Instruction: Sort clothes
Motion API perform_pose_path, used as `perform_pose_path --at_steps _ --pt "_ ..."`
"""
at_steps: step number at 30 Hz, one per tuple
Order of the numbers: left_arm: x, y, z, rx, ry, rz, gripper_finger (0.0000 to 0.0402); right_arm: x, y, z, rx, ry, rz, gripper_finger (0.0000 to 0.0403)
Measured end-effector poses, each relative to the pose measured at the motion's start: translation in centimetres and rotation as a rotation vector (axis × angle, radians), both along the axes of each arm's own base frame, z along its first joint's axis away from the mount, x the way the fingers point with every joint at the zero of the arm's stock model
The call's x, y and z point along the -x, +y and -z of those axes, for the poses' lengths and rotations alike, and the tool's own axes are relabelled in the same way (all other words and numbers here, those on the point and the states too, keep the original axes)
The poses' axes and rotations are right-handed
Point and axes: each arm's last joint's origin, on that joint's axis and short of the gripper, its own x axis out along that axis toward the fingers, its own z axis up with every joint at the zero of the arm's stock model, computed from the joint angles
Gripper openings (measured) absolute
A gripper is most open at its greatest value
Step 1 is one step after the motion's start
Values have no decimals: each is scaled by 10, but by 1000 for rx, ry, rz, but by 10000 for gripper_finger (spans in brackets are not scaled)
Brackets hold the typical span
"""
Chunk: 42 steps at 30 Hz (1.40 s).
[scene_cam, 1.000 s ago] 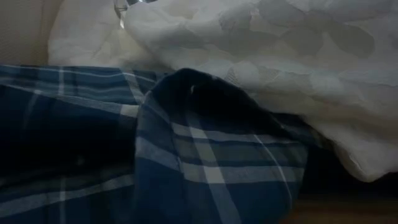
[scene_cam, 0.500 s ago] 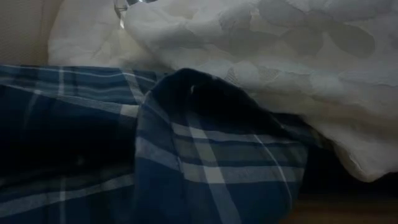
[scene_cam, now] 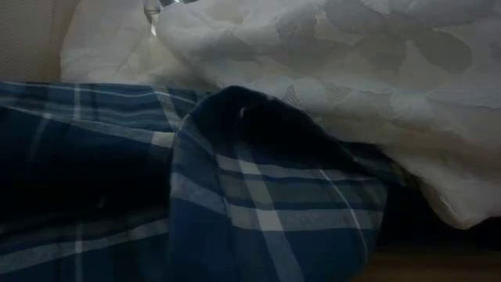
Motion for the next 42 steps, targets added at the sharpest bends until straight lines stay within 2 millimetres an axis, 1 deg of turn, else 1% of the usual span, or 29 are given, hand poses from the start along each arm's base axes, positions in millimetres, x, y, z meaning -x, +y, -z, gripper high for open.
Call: perform_pose_path --at_steps 5,12,18,20,27,31,35,38,42 --pt "0 0 0 -17 1 -1 5 0 0 0 0 0 0 28" --pt "1 0 -11 23 -118 2 5 0 0 0 -1 -4 1 28" --pt "3 0 -21 -41 -194 -7 5 1 -1 -8 -15 -45 35 28" --pt "5 0 -28 -70 -207 -12 5 1 -1 -12 -26 -71 33 28" --pt "18 1 -72 -95 -305 -25 5 2 -2 -16 -31 -102 40 28" --pt "18 1 -98 -95 -230 -21 5 1 -3 -16 -33 -101 100 28" --pt "7 0 -128 -87 -166 -16 5 1 -4 -16 -36 -101 133 28" --pt "-8 0 -149 -94 -126 -12 5 1 -4 -16 -35 -101 133 28" --pt "-30 -1 -171 -126 -76 -10 5 1 -5 -16 -31 -102 141 28"
